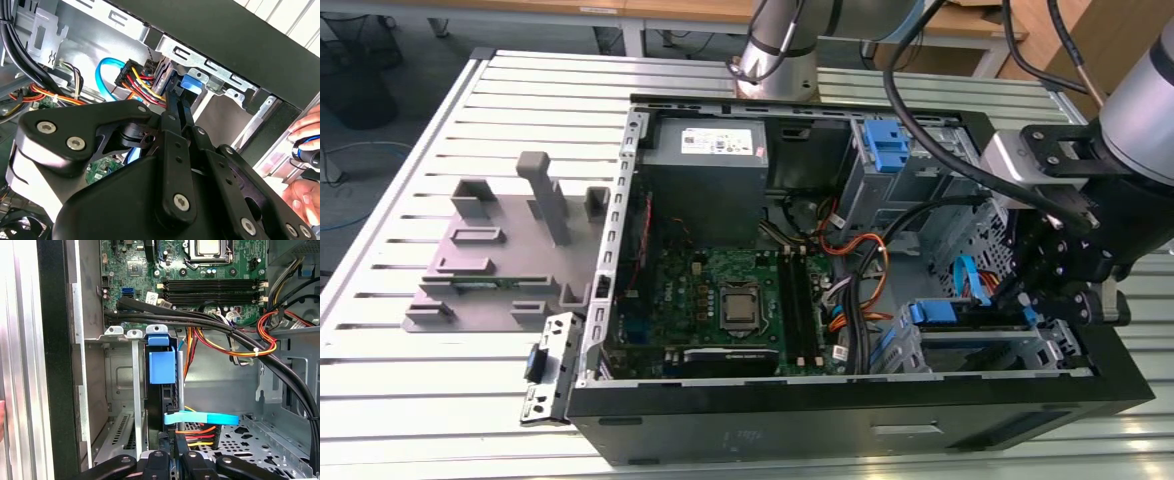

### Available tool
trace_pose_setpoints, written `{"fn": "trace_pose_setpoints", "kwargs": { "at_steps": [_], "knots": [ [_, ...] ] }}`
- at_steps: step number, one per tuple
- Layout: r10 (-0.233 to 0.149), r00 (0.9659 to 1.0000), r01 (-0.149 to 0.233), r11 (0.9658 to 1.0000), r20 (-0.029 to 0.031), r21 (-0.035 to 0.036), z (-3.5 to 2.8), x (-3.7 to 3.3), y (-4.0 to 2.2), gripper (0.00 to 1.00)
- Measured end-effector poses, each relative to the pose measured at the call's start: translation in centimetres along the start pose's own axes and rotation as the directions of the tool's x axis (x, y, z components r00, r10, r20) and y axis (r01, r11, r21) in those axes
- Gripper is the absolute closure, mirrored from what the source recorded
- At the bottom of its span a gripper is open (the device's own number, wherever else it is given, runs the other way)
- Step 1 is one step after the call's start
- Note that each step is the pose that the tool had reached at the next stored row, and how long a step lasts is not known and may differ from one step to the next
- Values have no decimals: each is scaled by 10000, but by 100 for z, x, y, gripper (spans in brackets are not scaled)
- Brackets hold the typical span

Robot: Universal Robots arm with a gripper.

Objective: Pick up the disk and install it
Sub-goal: 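Insert the second disk wire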

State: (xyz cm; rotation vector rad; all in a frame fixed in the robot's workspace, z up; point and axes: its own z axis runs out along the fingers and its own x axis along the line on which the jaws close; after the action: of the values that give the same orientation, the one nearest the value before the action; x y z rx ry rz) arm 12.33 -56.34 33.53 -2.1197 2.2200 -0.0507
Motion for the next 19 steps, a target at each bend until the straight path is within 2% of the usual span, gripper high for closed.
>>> {"fn": "trace_pose_setpoints", "kwargs": {
  "at_steps": [19],
  "knots": [
    [0, 10000, 0, 10000, -3, -10, 32, 1, 2, 84]
  ]
}}
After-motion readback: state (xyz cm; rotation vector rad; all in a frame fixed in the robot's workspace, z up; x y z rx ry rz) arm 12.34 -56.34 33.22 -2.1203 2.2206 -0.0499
